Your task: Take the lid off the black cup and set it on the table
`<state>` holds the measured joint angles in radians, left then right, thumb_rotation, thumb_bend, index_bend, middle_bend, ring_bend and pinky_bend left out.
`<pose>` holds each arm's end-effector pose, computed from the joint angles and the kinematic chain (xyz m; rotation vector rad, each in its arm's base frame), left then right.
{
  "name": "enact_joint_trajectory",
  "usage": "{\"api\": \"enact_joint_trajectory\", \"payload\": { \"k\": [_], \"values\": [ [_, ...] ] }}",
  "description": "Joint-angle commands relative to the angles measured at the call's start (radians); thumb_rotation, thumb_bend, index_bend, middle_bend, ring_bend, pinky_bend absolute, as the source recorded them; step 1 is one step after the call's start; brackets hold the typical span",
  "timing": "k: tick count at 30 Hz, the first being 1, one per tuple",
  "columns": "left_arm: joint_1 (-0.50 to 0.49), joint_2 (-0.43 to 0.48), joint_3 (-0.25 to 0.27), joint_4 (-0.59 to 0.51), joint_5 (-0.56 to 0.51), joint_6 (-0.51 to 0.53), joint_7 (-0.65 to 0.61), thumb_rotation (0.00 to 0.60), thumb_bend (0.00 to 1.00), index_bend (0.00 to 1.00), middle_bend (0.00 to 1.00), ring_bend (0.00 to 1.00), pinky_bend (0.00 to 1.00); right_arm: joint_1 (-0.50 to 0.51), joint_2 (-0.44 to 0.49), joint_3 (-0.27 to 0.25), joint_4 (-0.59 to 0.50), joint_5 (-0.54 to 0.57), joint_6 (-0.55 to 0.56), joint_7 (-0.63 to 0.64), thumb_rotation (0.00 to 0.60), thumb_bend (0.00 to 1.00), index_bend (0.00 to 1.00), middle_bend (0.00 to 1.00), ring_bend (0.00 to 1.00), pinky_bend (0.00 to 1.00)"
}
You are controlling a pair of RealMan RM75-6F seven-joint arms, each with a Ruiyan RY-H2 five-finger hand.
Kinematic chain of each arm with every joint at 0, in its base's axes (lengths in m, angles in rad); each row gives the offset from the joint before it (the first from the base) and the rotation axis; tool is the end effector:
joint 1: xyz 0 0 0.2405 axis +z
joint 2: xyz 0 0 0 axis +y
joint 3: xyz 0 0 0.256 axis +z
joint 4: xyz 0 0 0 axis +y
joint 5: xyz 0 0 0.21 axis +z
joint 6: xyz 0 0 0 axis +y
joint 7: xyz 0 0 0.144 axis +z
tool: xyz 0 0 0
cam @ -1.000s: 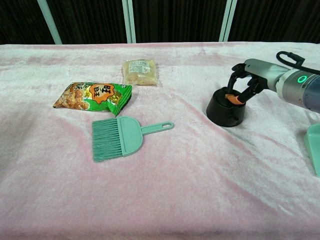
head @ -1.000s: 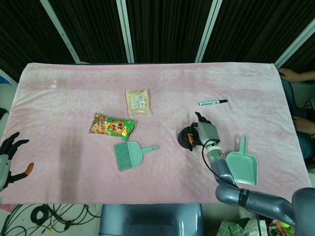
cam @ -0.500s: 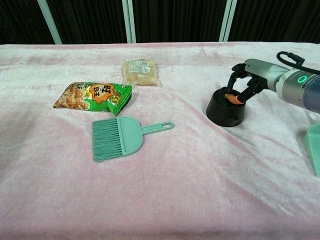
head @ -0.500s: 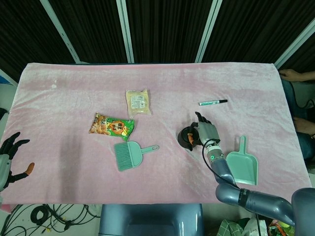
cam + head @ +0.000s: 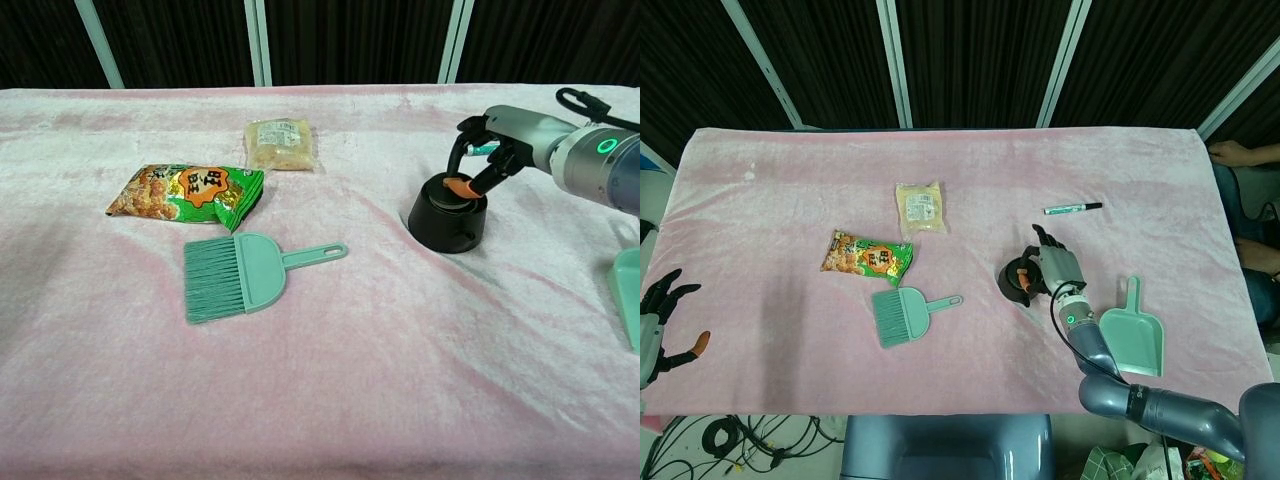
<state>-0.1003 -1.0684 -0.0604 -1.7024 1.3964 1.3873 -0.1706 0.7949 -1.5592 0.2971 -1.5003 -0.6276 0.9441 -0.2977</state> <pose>-0.3116 0.1856 0.1602 -1.2688 -1.1628 -0.9759 -0.1551 -0.3716 -0.0096 1.4868 -1.4364 0.9175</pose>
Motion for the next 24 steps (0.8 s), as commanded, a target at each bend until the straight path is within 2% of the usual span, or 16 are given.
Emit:
{"api": "enact_joint_trajectory", "payload": {
  "k": [1,6,12,20,24],
  "values": [
    [0.000,0.000,0.000,0.000,0.001,0.001,0.000,0.600,0.34,0.20,0.02,0.00,0.18,-0.007,0.019,0.017,-0.019,-0.013,0.010,0.020,0.600,0.35,0.61,0.00,0.08,0.14],
    [0.001,-0.001,0.000,0.000,0.001,0.001,0.000,0.600,0.34,0.20,0.02,0.00,0.19,-0.022,0.061,0.035,-0.057,-0.032,0.018,0.048,0.600,0.35,0.61,0.00,0.08,0.14],
    [0.001,0.000,0.000,0.000,0.001,0.002,0.000,0.600,0.34,0.20,0.02,0.00,0.19,-0.067,0.149,0.018,-0.150,-0.076,0.052,0.053,0.600,0.35,0.61,0.00,0.08,0.14],
    [0.001,-0.001,0.001,-0.001,0.002,0.003,0.003,0.600,0.34,0.20,0.02,0.00,0.19,-0.199,0.319,-0.079,-0.346,-0.190,0.128,0.073,0.600,0.35,0.61,0.00,0.08,0.14],
    [0.002,-0.002,0.001,-0.002,0.003,0.005,0.006,0.600,0.34,0.20,0.02,0.00,0.19,-0.257,0.362,-0.129,-0.396,-0.261,0.152,0.106,0.600,0.35,0.61,0.00,0.08,0.14]
  ]
}}
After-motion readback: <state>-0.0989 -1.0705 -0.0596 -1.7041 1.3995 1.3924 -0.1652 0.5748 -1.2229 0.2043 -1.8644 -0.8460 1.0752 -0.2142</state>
